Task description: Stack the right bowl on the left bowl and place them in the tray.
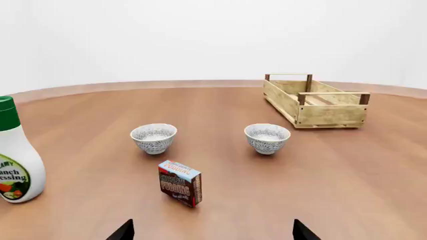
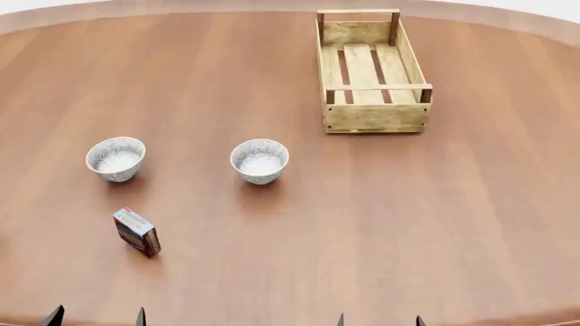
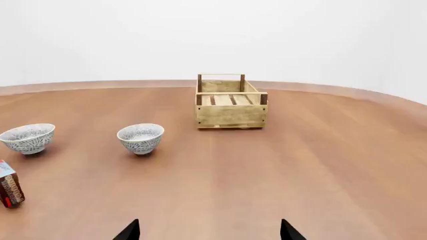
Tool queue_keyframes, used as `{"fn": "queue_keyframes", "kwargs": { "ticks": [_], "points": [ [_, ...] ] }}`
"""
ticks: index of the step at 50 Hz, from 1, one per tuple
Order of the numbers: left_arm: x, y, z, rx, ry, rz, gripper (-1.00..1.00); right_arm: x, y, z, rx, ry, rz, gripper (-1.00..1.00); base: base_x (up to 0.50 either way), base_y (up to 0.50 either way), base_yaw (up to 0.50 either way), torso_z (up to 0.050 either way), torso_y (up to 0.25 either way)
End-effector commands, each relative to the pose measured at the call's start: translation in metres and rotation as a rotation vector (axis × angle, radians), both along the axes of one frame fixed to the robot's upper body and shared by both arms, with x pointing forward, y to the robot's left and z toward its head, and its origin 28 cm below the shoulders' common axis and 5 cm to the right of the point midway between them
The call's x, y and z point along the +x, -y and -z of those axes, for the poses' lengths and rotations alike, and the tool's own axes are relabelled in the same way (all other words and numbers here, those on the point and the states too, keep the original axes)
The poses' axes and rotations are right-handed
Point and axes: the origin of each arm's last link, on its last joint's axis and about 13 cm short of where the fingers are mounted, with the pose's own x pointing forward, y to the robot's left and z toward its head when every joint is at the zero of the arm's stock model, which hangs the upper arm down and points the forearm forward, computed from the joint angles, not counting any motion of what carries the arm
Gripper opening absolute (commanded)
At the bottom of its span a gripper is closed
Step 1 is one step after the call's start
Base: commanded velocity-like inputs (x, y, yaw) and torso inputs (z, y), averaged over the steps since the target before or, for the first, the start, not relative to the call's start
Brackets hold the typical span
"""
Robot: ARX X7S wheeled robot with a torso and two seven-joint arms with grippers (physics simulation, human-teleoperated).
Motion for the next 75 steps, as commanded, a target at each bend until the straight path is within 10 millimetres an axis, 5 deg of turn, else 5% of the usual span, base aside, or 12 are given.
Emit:
{"fn": "queue_keyframes", "kwargs": {
  "ticks": [1,19,34,52,75],
  "points": [
    [-0.001,0.000,0.000,-0.009,0.005,-0.003,1.00,0.000,-0.001,0.000,0.020,0.001,0.001,1.00,0.00,0.00,0.00,0.000,0.000],
    [-0.005,0.003,-0.010,-0.042,0.059,0.034,1.00,-0.003,0.001,-0.009,-0.020,0.025,0.030,1.00,0.00,0.00,0.00,0.000,0.000],
    [-0.023,0.004,-0.077,-0.004,0.252,0.046,1.00,-0.015,0.005,-0.086,-0.059,0.251,0.053,1.00,0.00,0.00,0.00,0.000,0.000],
    [-0.049,0.000,-0.139,-0.023,0.433,0.042,1.00,-0.035,0.004,-0.146,-0.105,0.435,0.092,1.00,0.00,0.00,0.00,0.000,0.000],
    [-0.055,0.000,-0.147,-0.024,0.460,0.054,1.00,-0.038,0.010,-0.154,-0.122,0.455,0.167,1.00,0.21,0.00,0.00,0.000,0.000]
  ]
}}
